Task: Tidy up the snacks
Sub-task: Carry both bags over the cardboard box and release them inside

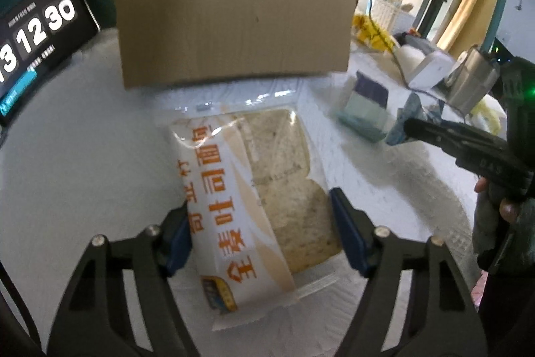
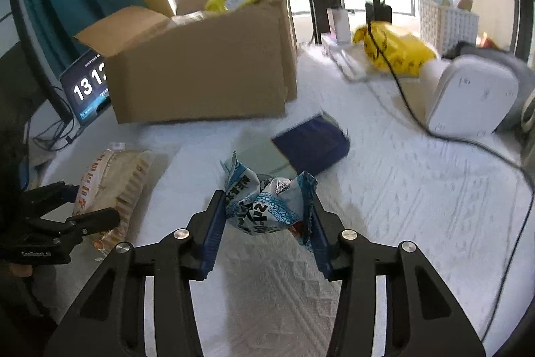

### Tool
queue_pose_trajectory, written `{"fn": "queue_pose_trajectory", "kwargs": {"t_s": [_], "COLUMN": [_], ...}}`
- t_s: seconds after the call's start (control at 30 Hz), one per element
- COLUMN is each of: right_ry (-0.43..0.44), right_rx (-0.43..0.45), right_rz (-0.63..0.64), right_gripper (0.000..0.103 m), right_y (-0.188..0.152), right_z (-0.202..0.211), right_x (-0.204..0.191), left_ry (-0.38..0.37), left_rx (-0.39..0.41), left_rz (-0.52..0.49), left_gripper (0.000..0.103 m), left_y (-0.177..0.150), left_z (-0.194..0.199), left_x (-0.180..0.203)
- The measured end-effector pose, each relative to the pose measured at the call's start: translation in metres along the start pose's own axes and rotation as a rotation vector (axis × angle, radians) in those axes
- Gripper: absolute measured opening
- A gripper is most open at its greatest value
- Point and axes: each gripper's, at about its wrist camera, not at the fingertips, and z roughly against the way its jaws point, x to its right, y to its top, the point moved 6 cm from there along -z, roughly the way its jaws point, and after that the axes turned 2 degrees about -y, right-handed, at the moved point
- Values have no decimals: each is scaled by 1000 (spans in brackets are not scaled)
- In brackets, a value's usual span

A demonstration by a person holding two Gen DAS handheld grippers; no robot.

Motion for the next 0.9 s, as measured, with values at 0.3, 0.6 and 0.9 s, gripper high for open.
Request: {"fn": "queue_pose_trajectory", "kwargs": {"t_s": [0.3, 0.6, 0.9], "right_ry": [-6, -5, -10], "right_rx": [92, 168, 234], "right_rz": [49, 104, 123], "right_gripper": [49, 49, 49], "right_y": [47, 97, 131], "right_z": [25, 35, 41], "right_x": [-13, -25, -23], "left_ry": [-2, 27, 80], "left_rx": [134, 232, 309], "left_rz": [-28, -47, -85], "left_gripper": [74, 74, 74], "left_y": [35, 80, 133], "left_z": [44, 67, 70], "left_x": [-3, -19, -38]}}
